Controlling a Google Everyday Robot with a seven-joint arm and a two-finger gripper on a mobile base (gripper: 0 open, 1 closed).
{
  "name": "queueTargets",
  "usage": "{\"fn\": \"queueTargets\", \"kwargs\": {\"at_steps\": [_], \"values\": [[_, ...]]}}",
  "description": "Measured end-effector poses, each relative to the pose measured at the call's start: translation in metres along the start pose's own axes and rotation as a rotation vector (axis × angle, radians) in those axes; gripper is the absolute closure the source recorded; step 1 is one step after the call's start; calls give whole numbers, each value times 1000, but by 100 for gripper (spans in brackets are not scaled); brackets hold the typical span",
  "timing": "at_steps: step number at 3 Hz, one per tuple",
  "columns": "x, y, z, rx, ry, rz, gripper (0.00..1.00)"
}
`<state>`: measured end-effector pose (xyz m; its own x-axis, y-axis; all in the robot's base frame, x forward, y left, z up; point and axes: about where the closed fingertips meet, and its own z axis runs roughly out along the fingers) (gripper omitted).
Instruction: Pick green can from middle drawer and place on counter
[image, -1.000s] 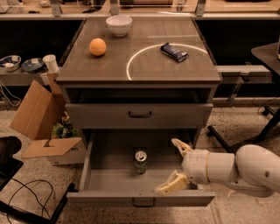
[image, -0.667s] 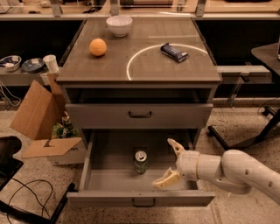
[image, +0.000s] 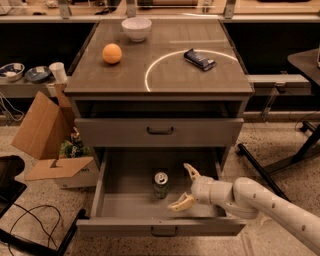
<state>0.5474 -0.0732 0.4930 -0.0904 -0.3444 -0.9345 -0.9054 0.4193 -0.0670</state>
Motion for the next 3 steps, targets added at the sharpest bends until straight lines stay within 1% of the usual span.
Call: {"fn": "queueTargets", "kwargs": {"at_steps": [1,2,3], "values": [[30,-32,43,0,-67,-4,3],[36,-46,67,-16,-95,-8,25],[39,-45,88,-51,-121,3,48]]}}
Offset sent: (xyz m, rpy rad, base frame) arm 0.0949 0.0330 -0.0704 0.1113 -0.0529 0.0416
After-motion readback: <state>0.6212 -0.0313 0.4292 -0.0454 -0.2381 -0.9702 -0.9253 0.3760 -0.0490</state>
